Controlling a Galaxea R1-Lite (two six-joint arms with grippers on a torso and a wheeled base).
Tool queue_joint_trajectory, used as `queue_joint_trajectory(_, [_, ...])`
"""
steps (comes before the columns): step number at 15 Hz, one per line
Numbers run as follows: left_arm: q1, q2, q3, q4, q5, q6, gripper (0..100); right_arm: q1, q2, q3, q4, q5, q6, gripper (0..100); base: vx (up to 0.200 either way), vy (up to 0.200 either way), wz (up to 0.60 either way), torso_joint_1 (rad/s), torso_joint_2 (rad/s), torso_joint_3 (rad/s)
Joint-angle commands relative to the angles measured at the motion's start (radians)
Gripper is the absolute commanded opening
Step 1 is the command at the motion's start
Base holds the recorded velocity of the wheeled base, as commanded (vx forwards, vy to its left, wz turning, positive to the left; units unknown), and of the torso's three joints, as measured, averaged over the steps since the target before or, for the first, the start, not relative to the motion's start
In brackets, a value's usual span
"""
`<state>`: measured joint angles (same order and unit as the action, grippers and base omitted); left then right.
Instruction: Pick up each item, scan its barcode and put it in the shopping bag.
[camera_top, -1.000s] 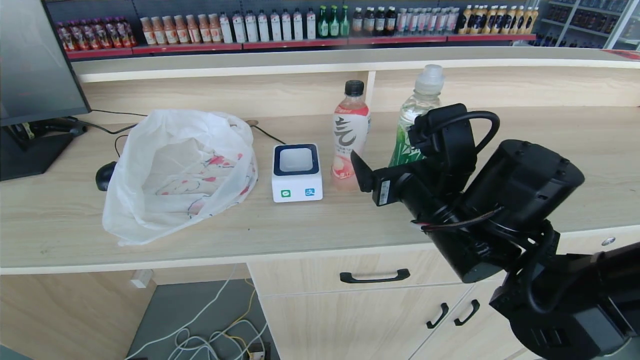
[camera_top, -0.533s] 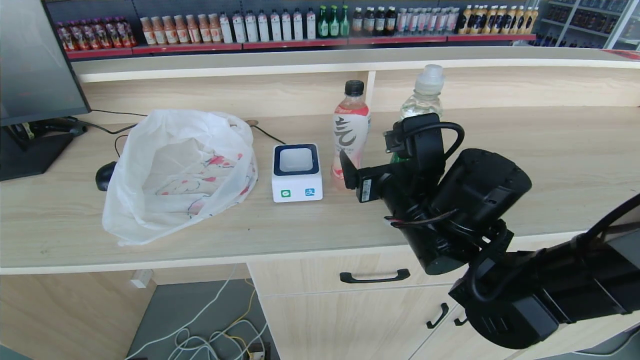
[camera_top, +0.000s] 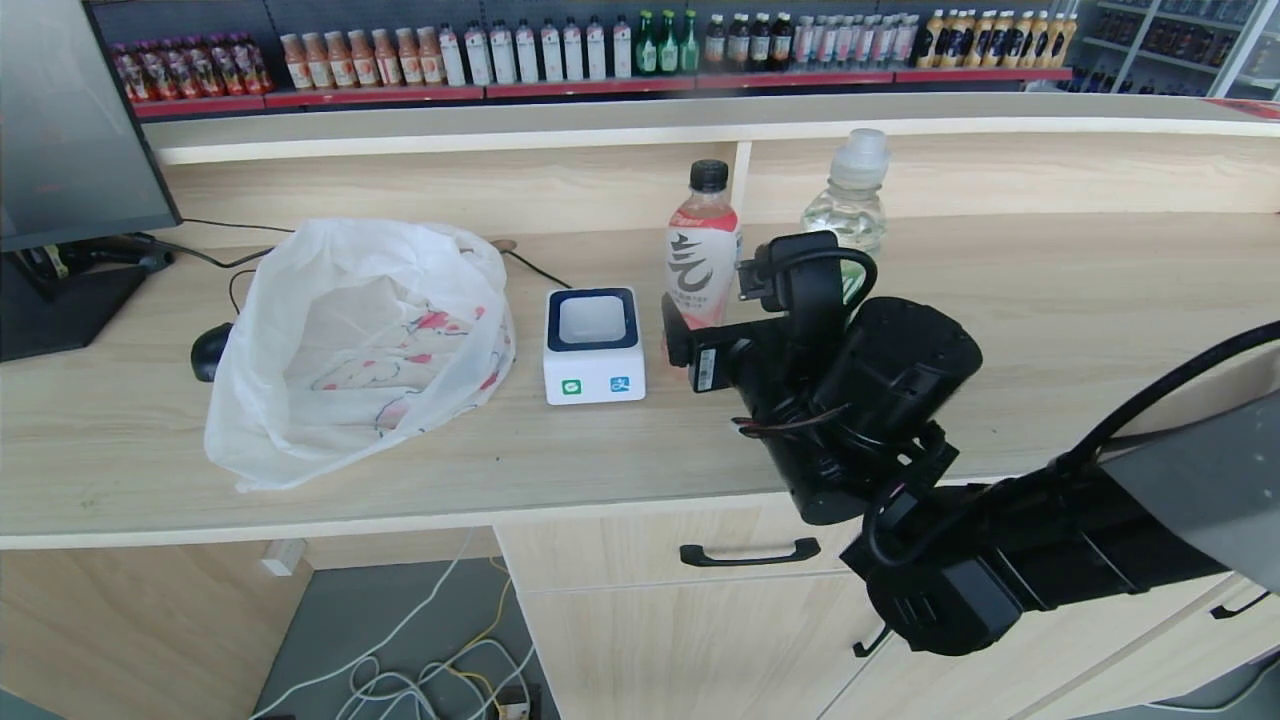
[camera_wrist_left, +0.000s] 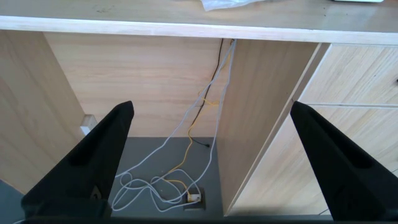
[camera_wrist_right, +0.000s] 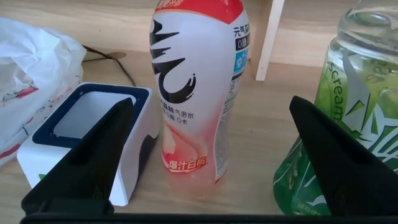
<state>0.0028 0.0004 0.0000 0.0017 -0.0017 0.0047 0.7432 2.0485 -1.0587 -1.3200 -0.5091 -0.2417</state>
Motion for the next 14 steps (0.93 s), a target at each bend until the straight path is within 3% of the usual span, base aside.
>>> queue_joint_trajectory(1, [0.000,0.000,0.000,0.000,0.000,0.000,100,-0.005,0.013,-0.004,-0.001,0.000,-0.001,100,0.000,0.000,0.00,0.000,0.00,0.000])
queue_joint_trajectory(11, [0.000,0.000,0.000,0.000,0.000,0.000,100,-0.033,0.084,-0.070,0.012,0.008,0.013,100,0.000,0.000,0.00,0.000,0.00,0.000])
queue_joint_trajectory(14, [0.000,0.000,0.000,0.000,0.000,0.000,100,-0.047,0.117,-0.147,0.015,0.008,0.013,100,0.000,0.000,0.00,0.000,0.00,0.000])
